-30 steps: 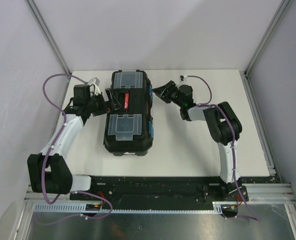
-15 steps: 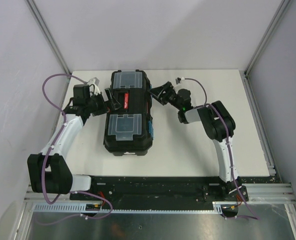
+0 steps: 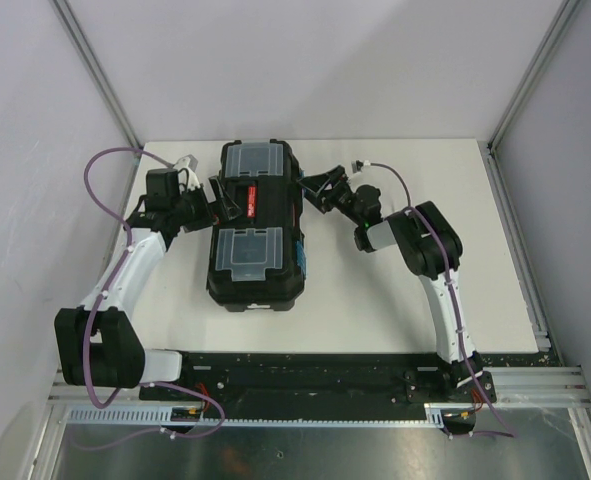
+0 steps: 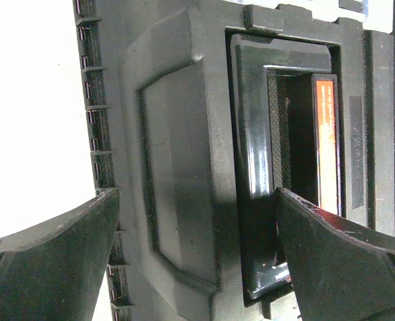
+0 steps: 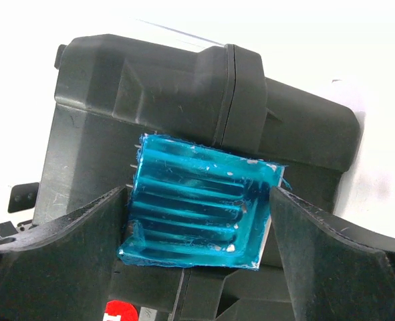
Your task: Pack the tool kit
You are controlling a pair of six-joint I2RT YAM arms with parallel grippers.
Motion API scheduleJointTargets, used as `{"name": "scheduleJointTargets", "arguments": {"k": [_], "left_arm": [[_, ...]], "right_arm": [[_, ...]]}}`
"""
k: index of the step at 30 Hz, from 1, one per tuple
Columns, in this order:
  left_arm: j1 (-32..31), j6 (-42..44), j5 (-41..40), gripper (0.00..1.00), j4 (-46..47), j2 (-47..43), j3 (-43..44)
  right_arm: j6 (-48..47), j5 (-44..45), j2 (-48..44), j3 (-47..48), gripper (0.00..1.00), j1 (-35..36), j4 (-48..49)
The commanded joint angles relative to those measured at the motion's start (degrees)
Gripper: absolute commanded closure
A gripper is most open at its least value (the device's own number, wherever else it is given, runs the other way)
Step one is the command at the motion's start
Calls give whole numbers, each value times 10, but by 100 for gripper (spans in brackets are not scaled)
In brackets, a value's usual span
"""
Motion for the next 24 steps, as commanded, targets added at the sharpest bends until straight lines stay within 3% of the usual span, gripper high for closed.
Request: {"name": "scheduleJointTargets", "arguments": {"k": [1, 4, 11, 20, 24], "left_arm": [[1, 36, -31, 0, -31, 19, -4], [2, 37, -30, 0, -30, 19, -5], [1, 37, -28, 1, -31, 19, -5], [1, 39, -32, 0, -31, 13, -6], [1, 41, -34, 1, -31, 11, -7]], "right_arm": [[-16, -50, 20, 28, 6, 14, -8], [-11, -84, 35, 46, 1, 10, 3], [41, -127, 49, 80, 1, 7, 82], [30, -127, -17, 77, 1, 0, 60], [13, -138, -61, 70, 1, -7, 5]]}}
